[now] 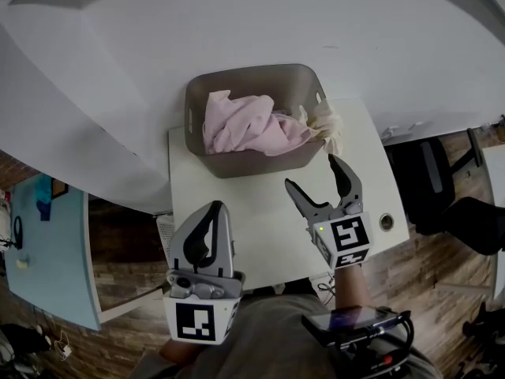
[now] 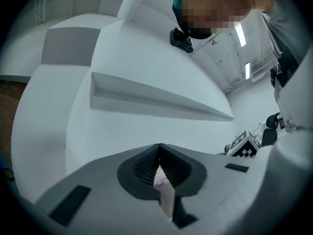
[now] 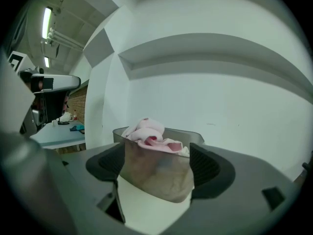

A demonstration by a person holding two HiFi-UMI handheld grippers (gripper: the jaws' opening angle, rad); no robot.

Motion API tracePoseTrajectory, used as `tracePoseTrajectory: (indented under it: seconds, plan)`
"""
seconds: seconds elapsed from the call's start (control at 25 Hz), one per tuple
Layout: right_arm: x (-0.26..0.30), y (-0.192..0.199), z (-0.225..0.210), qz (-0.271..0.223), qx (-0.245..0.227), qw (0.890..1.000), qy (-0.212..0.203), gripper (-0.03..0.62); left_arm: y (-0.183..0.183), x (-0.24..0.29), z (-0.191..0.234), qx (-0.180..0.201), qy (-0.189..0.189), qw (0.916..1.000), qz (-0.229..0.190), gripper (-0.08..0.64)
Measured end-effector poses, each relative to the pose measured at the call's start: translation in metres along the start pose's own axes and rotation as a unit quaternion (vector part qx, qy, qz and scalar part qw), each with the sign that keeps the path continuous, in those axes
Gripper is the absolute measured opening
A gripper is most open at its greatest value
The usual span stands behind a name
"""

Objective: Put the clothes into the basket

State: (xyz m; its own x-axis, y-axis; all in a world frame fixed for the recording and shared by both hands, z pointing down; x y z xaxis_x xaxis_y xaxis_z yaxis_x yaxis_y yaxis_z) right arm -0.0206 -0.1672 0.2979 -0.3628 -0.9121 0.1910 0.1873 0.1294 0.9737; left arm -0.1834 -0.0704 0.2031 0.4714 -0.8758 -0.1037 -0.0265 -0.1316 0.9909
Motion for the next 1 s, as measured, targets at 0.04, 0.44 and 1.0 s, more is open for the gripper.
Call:
tracePoseTrajectory:
  seconds: [0.04,0.44,1.0]
  plan:
    - [0.000,0.001,0.001,0.001,0.001,1.000,-0.002,0.422,0.001,0.000,0.000,-0.001,0.000,1.0000,-0.001,0.009]
    - [-0.011,0.000,0.014,-0.007,0.005,1.000,-0.026,0.353,-0.002,0.005,-0.004,-0.001,0.003,0.9999,-0.012,0.009]
    - [-0.026,-0.032,0.009,-0.041,0.003,0.998,-0.057,0.034,-0.005,0.029,-0.003,0.006,-0.030,0.9989,-0.035,0.009]
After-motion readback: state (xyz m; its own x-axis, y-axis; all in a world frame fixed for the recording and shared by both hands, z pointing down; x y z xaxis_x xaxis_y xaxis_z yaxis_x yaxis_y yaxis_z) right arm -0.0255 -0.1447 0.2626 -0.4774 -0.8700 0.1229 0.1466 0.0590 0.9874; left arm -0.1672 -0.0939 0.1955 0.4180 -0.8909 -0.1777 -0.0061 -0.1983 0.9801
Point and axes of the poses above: the fingertips, and each gripper's own axes: x forward along the fingers, z to its left, y out of its underside, the point moved 2 cm from there along -x, backward along the fingers, and after that the axes turned 8 degrees about y, right-handed, at the moved point
